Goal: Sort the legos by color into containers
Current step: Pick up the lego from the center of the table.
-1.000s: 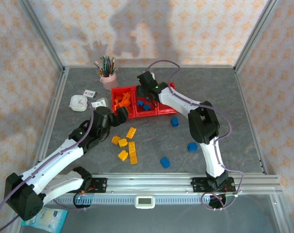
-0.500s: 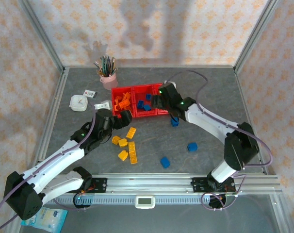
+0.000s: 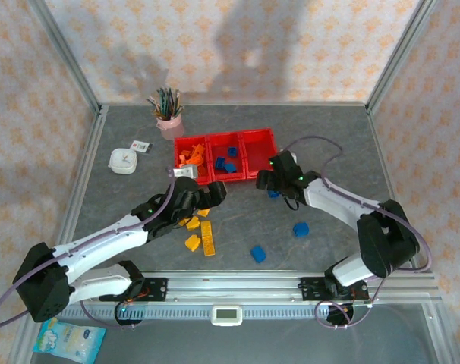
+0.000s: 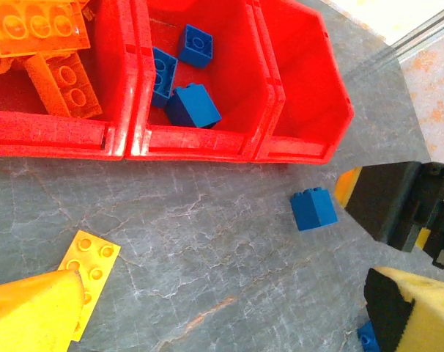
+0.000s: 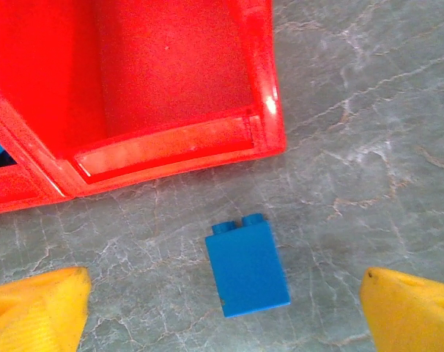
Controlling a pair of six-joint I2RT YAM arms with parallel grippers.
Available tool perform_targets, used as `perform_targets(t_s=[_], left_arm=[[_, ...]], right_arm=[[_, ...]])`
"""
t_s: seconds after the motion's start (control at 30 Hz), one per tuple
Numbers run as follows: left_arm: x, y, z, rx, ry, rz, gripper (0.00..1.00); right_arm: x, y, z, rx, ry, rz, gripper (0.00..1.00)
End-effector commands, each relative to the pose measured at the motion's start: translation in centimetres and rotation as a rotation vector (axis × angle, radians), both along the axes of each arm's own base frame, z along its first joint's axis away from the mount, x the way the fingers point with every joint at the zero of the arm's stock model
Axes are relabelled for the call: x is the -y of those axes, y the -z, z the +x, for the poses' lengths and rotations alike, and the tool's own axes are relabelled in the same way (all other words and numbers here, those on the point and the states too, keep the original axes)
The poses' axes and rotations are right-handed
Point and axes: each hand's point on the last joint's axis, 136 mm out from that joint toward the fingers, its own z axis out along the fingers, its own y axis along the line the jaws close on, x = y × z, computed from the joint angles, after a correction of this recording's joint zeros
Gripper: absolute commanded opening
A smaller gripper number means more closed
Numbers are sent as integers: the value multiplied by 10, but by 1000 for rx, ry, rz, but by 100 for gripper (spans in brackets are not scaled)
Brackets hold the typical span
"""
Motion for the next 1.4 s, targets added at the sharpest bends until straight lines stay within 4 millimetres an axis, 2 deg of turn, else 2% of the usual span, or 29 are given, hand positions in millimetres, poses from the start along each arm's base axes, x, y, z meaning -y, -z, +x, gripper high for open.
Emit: perform_targets(t_s=[0.0, 0.2, 0.37, 0.5, 0.9, 1.1, 1.17, 1.37], left_arm=[[3, -8, 6, 29, -38, -34, 99], [-2, -7, 7, 33, -62, -31, 99], [-3, -4, 6, 27, -65, -21, 99], [-5, -3, 6, 25, -67, -5, 99], [-8, -3, 6, 30, -71, 10, 99], [-8, -3, 5, 30, -68, 15, 99], [-9, -5, 5, 33, -69, 14, 99], [-22, -12, 3, 61, -102, 33, 99]], right_arm=[[-1, 10, 8, -1, -23, -28, 94], [4, 25, 19, -22, -13, -86, 89], [-6, 41, 24, -48, -67, -86, 82], [-11, 49, 27, -70, -99, -97, 74], [-5, 61, 21, -97, -92, -128, 44], [-3, 55, 17, -95, -91, -126, 28], [-4, 48, 14, -89, -92, -125, 27], [-20, 13, 6, -47, -130, -120, 25]])
